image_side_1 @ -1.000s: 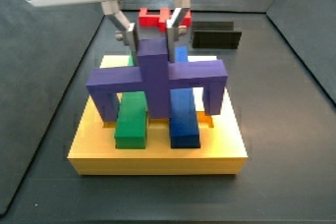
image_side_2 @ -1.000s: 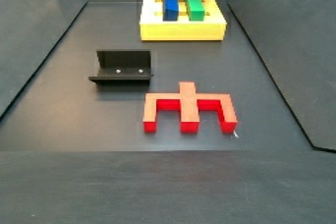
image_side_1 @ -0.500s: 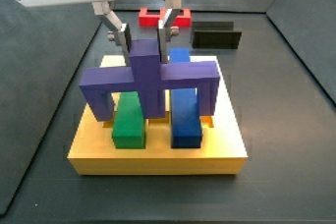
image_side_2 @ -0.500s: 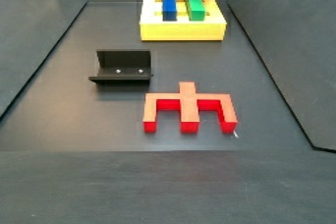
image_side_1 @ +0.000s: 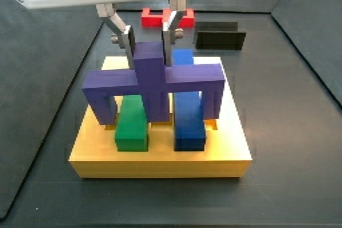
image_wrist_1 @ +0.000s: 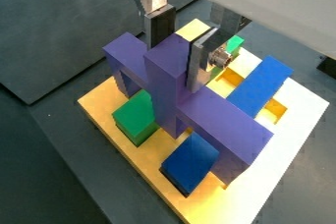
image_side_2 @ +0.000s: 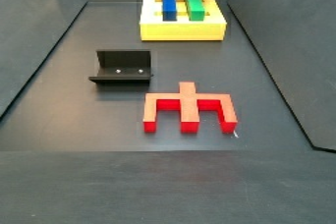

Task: Pick up the purple object. Move up. Move to above the board. Insert the purple object.
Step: Insert the purple object.

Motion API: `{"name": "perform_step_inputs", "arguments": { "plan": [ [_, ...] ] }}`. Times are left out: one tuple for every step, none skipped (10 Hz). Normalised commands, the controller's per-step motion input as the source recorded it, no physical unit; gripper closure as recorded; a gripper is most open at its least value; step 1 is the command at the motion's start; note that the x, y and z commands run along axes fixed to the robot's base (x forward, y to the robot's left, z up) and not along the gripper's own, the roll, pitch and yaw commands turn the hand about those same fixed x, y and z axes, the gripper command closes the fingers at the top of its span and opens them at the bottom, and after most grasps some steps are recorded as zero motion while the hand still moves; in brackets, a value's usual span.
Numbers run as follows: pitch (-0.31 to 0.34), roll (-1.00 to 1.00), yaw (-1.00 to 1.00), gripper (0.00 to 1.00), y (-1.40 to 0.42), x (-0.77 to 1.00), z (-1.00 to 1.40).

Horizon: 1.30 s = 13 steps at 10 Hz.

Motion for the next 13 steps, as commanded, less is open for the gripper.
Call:
{"name": "perform_step_inputs", "arguments": {
  "plan": [
    [0.000, 0.05, 0.00, 1.00, -0.03, 0.15, -0.14],
    [0.013, 0.04, 0.00, 1.00, -0.05, 0.19, -0.07],
    [0.017, 0.06, 0.00, 1.00, -0.04, 0.17, -0.08],
    [0.017, 0.07, 0.00, 1.00, -0.03, 0.13, -0.09],
    [0.010, 0.08, 0.00, 1.00, 0.00, 0.06, -0.11],
    [0.000, 0.09, 0.00, 1.00, 0.00, 0.00, -0.13],
    [0.000, 0.08, 0.00, 1.00, 0.00, 0.00, -0.15],
    [0.000, 0.06, 0.00, 1.00, 0.01, 0.00, -0.14],
    [0.000, 0.06, 0.00, 1.00, 0.00, 0.00, -0.13],
    [0.000, 0.06, 0.00, 1.00, 0.00, 0.00, -0.12],
    [0.000, 0.06, 0.00, 1.00, 0.00, 0.00, -0.11],
    [0.000, 0.04, 0.06, 1.00, 0.00, 0.00, -0.10],
    [0.000, 0.05, 0.07, 1.00, 0.00, 0.00, -0.12]
  ]
}}
